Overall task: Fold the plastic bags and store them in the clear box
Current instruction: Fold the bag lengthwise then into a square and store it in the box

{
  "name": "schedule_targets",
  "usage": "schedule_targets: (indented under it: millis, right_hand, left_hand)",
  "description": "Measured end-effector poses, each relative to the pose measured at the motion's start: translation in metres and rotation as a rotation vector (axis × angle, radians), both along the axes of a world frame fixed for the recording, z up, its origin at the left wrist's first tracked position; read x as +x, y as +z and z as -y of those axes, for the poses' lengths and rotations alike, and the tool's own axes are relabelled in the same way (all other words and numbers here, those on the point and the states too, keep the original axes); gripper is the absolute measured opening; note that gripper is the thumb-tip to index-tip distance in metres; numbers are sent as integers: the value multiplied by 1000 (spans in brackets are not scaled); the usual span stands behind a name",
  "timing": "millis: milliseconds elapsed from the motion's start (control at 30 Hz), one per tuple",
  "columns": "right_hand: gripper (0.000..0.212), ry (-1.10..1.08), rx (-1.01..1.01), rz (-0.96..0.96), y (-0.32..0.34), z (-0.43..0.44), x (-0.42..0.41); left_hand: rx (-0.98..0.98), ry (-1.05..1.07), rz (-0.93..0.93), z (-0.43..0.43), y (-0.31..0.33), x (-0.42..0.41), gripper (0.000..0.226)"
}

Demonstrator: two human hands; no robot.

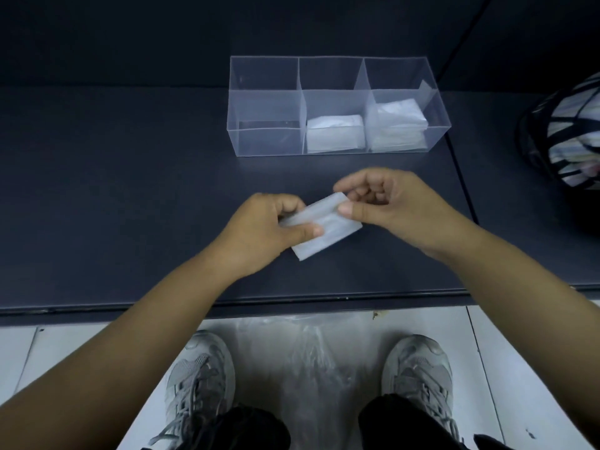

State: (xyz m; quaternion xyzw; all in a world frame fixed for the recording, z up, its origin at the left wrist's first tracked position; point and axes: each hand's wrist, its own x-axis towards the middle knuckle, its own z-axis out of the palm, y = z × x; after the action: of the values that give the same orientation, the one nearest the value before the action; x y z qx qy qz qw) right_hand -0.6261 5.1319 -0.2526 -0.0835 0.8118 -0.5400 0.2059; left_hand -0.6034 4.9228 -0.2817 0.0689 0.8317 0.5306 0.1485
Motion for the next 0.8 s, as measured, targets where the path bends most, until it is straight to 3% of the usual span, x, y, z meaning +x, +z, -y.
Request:
schedule_targets:
  millis: [67,200,300,367,467,533,600,800]
  right_hand:
    - [4,-48,4,37,-3,0,-4]
    - [18,-308,-50,-4,3,-1,-41]
    - [17,-538,-14,-61,7,0,-89]
    - [17,-579,152,-157,1,5,-117]
    - [25,-552,539,-301,-14,13,-139]
    - [20,-510,748,-352,-23,18,-144]
    - [28,-504,913,-432,-30,20,-146]
    - [33,-561,1037,-451,-38,20,-150]
  left_hand:
    - [30,46,14,-3,-1,0,18]
    - [113,323,-92,6,-1,-13,13]
    - [-69,377,-213,15,-7,-15,10]
    - [-288,268,-261,13,-21,-8,10]
    - [-541,103,-241,7,-48,6,48]
    - [-684,48,-271,4,-60,15,61]
    - [-781,25,-327,2,-67,20,66]
    - [-897,-1,-356,0,-70,22,68]
